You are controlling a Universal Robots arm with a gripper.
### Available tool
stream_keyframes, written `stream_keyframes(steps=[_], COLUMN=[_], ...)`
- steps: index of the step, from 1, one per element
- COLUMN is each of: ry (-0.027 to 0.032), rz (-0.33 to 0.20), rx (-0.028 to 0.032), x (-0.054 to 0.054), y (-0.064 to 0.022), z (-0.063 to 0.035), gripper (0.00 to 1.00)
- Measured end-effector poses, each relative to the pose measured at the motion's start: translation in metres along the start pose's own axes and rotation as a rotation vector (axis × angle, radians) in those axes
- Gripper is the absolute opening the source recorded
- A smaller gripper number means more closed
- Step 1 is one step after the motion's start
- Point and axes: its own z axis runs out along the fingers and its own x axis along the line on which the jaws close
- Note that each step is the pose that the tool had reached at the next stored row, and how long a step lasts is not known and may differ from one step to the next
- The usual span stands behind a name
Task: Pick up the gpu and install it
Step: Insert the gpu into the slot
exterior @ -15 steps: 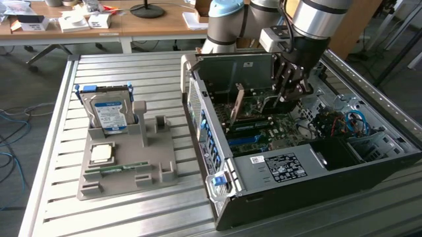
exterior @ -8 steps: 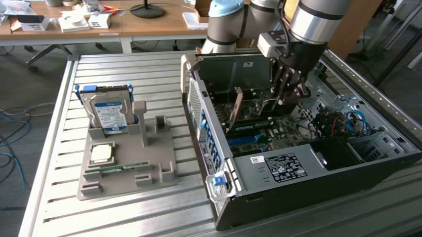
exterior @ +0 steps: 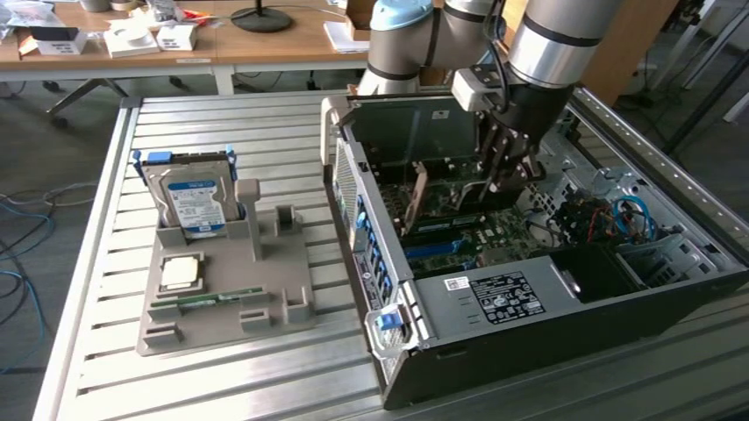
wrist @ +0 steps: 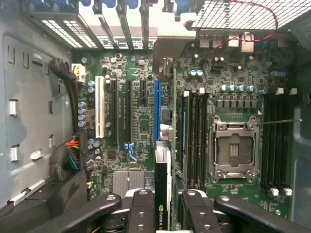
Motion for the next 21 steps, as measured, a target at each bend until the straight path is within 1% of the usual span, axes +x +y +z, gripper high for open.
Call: stream_keyframes(steps=[9, 21], ry=[0.0001, 0.0000], rz=[0.000, 0.000], rx=[0.0002, 0.0003], x=[0.0001, 0.0001], y=[0.0014, 0.0079], z=[0.0009, 0.0021], gripper=[0.26, 0.26])
